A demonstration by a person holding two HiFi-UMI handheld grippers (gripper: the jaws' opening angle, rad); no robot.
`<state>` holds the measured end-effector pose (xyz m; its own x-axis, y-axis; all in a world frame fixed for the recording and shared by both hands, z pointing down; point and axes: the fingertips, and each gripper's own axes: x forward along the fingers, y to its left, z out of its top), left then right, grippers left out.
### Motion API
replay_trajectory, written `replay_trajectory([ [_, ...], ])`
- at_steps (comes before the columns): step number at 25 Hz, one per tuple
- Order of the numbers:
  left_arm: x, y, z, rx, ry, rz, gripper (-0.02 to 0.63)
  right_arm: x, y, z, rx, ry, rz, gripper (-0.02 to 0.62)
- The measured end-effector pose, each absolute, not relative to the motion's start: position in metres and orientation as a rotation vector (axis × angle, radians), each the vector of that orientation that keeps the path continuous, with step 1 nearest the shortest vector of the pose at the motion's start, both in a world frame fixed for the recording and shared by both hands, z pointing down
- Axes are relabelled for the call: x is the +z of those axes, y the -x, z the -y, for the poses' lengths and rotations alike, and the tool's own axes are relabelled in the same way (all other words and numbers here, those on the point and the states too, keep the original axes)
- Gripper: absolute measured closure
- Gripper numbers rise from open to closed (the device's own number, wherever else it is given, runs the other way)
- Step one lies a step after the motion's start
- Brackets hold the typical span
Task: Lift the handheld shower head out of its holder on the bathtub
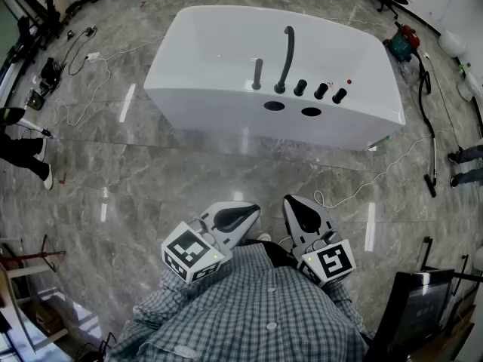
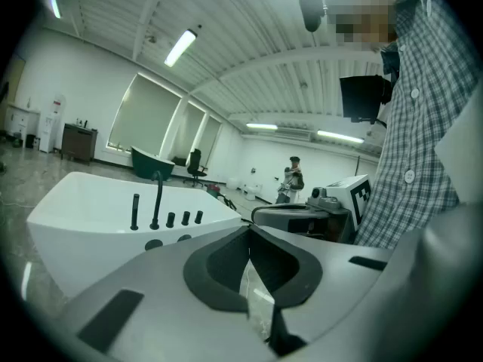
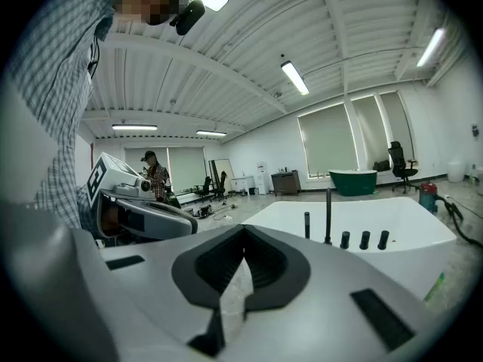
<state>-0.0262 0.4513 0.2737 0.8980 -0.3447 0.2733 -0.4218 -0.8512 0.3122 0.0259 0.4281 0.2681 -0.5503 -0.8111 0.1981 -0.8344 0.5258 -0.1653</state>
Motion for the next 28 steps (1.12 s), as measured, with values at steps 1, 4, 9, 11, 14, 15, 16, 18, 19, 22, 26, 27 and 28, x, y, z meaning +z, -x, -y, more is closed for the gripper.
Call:
replay_trajectory([
  [1, 0.273, 0.027, -0.451, 0.294, -2.697, 0.562, 0.597, 0.267, -0.025, -0.427, 0.366, -1.437, 2.659, 0.580],
  [4, 0.271, 0.027, -0.450, 0.296, -2.699, 0.557, 0.597, 0.266, -0.023, -0.427, 0.361, -1.434, 2.661, 0.580],
  [9, 0.275, 0.024, -0.453, 0.297, -2.699, 0.557, 0.597, 0.270, -0.026, -0.430, 0.365, -1.431, 2.666, 0.580],
  [11, 0.276, 0.023, -0.453, 0.297, -2.698, 0.557, 0.597, 0.271, -0.028, -0.430, 0.369, -1.433, 2.664, 0.580],
  [14, 0.276, 0.020, -0.453, 0.298, -2.697, 0.559, 0.597, 0.271, -0.032, -0.430, 0.375, -1.440, 2.668, 0.580],
  [15, 0.276, 0.020, -0.453, 0.298, -2.696, 0.560, 0.597, 0.271, -0.032, -0.430, 0.381, -1.443, 2.673, 0.580],
  [16, 0.276, 0.020, -0.452, 0.298, -2.696, 0.561, 0.597, 0.271, -0.033, -0.430, 0.391, -1.446, 2.678, 0.580],
  [18, 0.276, 0.018, -0.452, 0.299, -2.695, 0.564, 0.597, 0.271, -0.036, -0.430, 0.406, -1.454, 2.681, 0.580],
  [19, 0.276, 0.018, -0.452, 0.299, -2.695, 0.565, 0.597, 0.272, -0.037, -0.430, 0.409, -1.456, 2.680, 0.580],
  [22, 0.278, 0.016, -0.453, 0.307, -2.689, 0.568, 0.597, 0.272, -0.042, -0.431, 0.418, -1.460, 2.681, 0.580],
  [26, 0.278, 0.009, -0.454, 0.311, -2.687, 0.597, 0.597, 0.276, -0.055, -0.434, 0.430, -1.464, 2.674, 0.580],
  [27, 0.277, 0.008, -0.455, 0.311, -2.687, 0.606, 0.597, 0.278, -0.059, -0.435, 0.429, -1.460, 2.667, 0.580],
  [28, 0.277, 0.007, -0.456, 0.311, -2.686, 0.614, 0.597, 0.280, -0.062, -0.436, 0.431, -1.453, 2.656, 0.580],
])
